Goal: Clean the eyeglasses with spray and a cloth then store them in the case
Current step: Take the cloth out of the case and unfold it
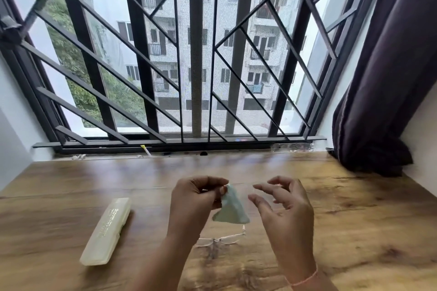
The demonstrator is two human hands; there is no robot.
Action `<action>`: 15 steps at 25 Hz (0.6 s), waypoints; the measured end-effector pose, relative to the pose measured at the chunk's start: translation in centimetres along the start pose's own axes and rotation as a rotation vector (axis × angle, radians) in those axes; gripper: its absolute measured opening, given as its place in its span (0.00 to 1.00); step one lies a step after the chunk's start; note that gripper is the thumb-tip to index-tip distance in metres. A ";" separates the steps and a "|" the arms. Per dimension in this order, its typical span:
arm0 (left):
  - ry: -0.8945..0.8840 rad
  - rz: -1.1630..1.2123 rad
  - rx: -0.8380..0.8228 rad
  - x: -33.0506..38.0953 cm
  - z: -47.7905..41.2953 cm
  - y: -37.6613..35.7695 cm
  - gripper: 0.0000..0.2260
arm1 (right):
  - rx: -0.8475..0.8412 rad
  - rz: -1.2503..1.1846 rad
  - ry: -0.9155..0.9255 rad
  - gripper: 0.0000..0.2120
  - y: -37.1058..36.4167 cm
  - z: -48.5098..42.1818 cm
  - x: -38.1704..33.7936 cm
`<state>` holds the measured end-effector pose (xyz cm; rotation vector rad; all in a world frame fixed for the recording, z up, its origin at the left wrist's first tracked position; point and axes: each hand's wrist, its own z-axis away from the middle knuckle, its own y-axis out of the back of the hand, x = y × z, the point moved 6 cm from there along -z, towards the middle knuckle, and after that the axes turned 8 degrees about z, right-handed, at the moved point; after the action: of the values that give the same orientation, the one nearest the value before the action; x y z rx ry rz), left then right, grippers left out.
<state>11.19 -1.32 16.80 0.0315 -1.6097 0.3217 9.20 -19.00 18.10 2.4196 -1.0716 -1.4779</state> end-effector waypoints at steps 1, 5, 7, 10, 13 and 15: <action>0.005 0.027 -0.002 0.1 0.2 -0.2 0.11 | 0.007 -0.001 0.069 0.12 -0.1 0.3 -1.0; 0.034 0.155 -0.030 0.8 1.2 -1.0 0.08 | -0.135 -0.152 0.041 0.10 -1.9 1.1 -2.3; 0.060 0.226 -0.040 1.0 1.6 -1.0 0.07 | -0.117 -0.199 0.008 0.09 -1.7 1.0 -2.1; 0.079 0.272 -0.045 0.9 2.1 -1.1 0.07 | -0.111 -0.262 -0.028 0.07 -1.2 0.8 -2.3; 0.093 0.275 -0.034 0.9 2.2 -1.0 0.08 | -0.123 -0.283 -0.046 0.09 -1.1 0.8 -2.4; 0.114 0.287 -0.027 0.8 2.2 -0.9 0.08 | -0.138 -0.272 -0.030 0.08 -1.1 0.8 -2.5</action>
<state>9.21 -2.57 17.74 -0.2365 -1.5052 0.5136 8.42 -16.42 19.04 2.5289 -0.6382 -1.6101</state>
